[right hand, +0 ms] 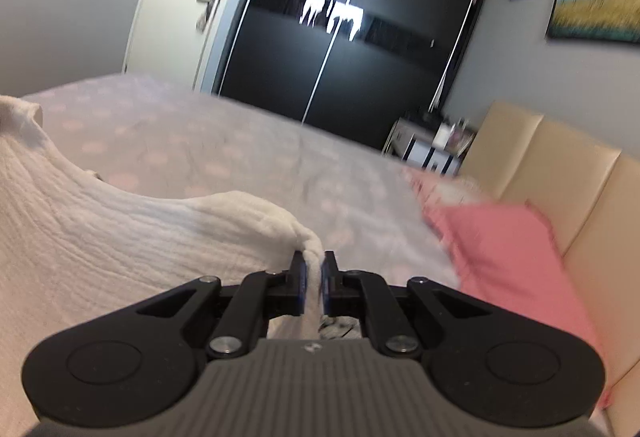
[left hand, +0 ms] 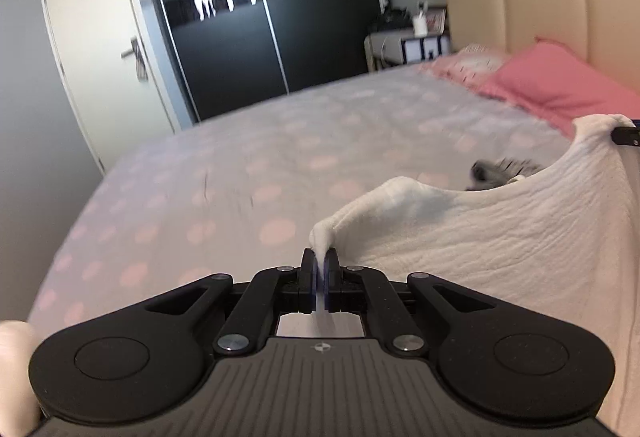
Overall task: Fold clothes
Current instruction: 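Lower the shirt flat onto the bed and open both tools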
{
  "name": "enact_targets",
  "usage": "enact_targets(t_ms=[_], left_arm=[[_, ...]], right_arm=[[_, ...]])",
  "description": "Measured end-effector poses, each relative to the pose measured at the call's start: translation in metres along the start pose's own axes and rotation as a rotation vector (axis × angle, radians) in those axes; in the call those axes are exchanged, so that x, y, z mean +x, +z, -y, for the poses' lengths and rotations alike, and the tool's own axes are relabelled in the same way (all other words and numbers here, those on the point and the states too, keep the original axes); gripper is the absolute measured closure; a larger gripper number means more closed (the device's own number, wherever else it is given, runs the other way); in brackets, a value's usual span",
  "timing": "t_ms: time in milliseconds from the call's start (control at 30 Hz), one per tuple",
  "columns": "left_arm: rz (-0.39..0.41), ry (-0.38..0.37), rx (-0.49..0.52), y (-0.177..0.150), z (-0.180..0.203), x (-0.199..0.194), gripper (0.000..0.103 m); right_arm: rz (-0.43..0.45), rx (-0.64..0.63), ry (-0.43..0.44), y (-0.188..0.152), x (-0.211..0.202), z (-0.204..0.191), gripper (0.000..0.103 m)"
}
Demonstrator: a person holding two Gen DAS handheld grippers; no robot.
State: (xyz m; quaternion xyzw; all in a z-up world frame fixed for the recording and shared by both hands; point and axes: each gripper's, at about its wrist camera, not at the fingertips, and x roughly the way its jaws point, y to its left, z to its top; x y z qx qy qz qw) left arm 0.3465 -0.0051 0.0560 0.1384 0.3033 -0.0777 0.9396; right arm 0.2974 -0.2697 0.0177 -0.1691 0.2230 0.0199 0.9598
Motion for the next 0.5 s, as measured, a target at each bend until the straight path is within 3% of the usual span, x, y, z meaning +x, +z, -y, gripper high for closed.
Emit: enact_targets(t_ms=[200, 500], left_arm=[[-0.126, -0.023, -0.023, -0.043, -0.008, 0.08, 0.102], [-0.24, -0.049, -0.075, -0.076, -0.005, 0.144, 0.101]], right_arm=[[-0.148, 0.013, 0.034, -0.035, 0.103, -0.02, 0.094], [-0.225, 0.022, 0.082, -0.034, 0.16, -0.021, 0.093]])
